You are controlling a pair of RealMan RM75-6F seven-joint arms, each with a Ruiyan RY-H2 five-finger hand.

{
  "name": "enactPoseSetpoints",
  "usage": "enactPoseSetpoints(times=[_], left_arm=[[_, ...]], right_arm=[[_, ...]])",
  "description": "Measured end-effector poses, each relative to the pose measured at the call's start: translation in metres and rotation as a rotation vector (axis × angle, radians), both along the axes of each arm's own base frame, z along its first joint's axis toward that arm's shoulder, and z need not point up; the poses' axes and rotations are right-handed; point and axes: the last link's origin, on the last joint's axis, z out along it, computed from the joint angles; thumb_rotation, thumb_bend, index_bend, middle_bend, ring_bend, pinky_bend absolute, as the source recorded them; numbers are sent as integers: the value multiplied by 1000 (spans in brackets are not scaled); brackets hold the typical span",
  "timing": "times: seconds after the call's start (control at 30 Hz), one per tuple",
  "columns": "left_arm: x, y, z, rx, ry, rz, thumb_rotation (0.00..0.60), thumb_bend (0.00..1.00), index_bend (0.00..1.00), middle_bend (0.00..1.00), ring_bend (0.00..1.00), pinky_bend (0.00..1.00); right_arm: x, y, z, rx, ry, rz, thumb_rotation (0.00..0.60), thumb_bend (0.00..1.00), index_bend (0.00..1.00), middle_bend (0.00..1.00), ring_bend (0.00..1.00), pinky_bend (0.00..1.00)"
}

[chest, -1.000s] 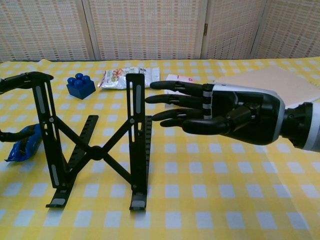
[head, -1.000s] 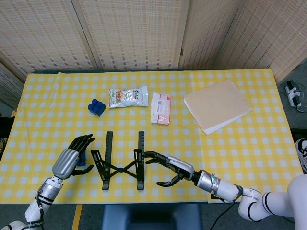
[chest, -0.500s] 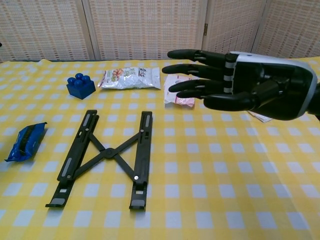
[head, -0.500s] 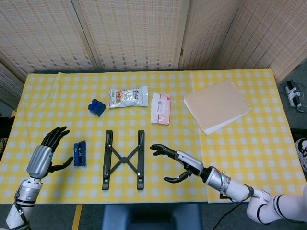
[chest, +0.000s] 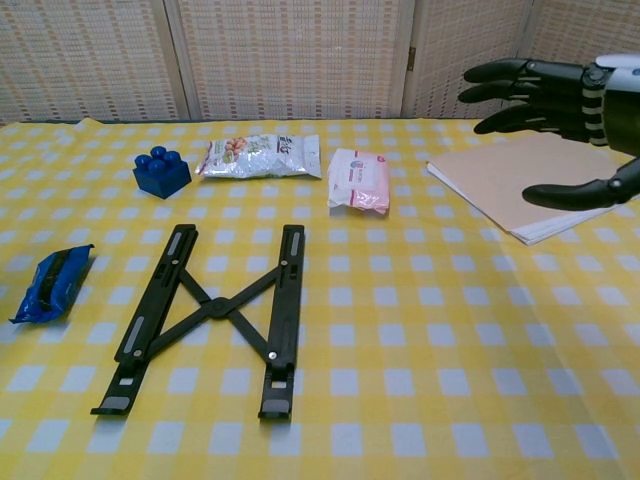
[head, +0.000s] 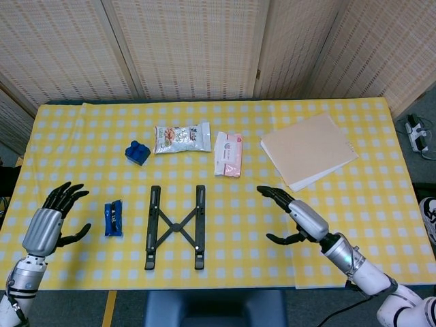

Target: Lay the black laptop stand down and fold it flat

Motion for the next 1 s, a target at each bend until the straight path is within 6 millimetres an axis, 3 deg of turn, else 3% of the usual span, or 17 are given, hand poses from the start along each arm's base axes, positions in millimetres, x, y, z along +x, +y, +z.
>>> enactPoseSetpoints(times=[0.17, 0.37, 0.5, 0.63, 0.8, 1.0], left_arm=[[7, 9, -14, -86, 96, -71, 600, 324, 258, 215, 120, 135], [25, 37, -38, -184, 221, -181, 600, 323, 251, 215, 105, 105], [39, 63, -57, -211, 307, -235, 600, 323, 214, 185, 70, 74], [46, 82, -71, -228, 402, -250, 600, 321, 117, 91, 3, 13], [49, 107, -89, -230, 540, -238, 600, 320, 61, 18, 0, 0], [48, 127, -100, -215, 605, -202, 600, 321, 40, 0, 0, 0]], right_arm=[[-14, 3, 3, -111, 193, 19, 600, 336, 0, 80, 109, 42], [-14, 4, -7, -171, 379, 119, 600, 336, 0, 80, 100, 42], [-6, 6, -21, -197, 458, 213, 600, 335, 0, 80, 101, 42], [7, 11, -36, -211, 505, 309, 600, 336, 0, 80, 101, 42], [21, 14, -52, -217, 537, 392, 600, 336, 0, 80, 101, 42], [35, 14, -67, -212, 545, 433, 600, 336, 0, 80, 97, 42]])
